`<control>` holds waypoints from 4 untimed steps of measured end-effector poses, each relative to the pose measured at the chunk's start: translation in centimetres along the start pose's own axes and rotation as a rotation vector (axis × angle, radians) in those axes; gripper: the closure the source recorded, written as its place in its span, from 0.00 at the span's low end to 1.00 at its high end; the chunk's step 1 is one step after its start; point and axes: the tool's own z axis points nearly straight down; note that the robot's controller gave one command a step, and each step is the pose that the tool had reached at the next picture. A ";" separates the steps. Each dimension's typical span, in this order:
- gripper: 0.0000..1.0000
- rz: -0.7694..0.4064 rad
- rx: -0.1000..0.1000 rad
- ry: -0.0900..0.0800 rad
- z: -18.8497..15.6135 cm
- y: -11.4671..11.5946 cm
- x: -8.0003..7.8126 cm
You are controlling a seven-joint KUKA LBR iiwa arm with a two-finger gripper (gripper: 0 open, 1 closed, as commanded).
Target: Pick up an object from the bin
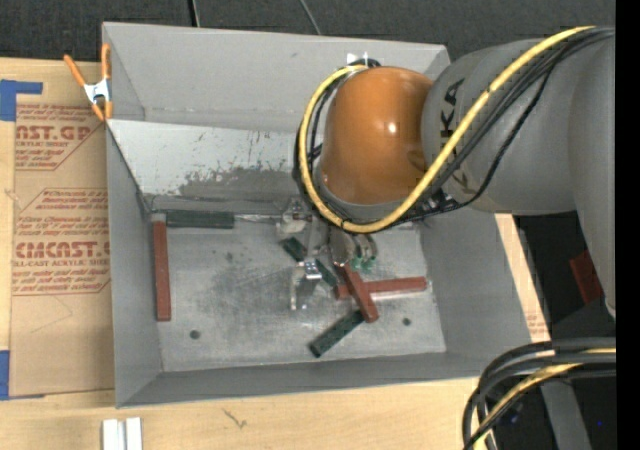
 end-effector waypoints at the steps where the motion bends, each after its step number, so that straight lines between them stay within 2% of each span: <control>1: 0.00 -0.115 0.000 0.010 1.3 -5.8 0.5; 2: 0.00 -0.176 0.001 0.000 6.6 -6.1 0.6; 3: 1.00 -0.298 -0.001 -0.004 10.7 -10.1 3.1; 4: 1.00 -0.298 -0.001 -0.004 10.7 -10.1 3.1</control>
Offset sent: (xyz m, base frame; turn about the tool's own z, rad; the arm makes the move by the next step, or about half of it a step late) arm -0.0057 -0.0593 -0.0953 -0.2081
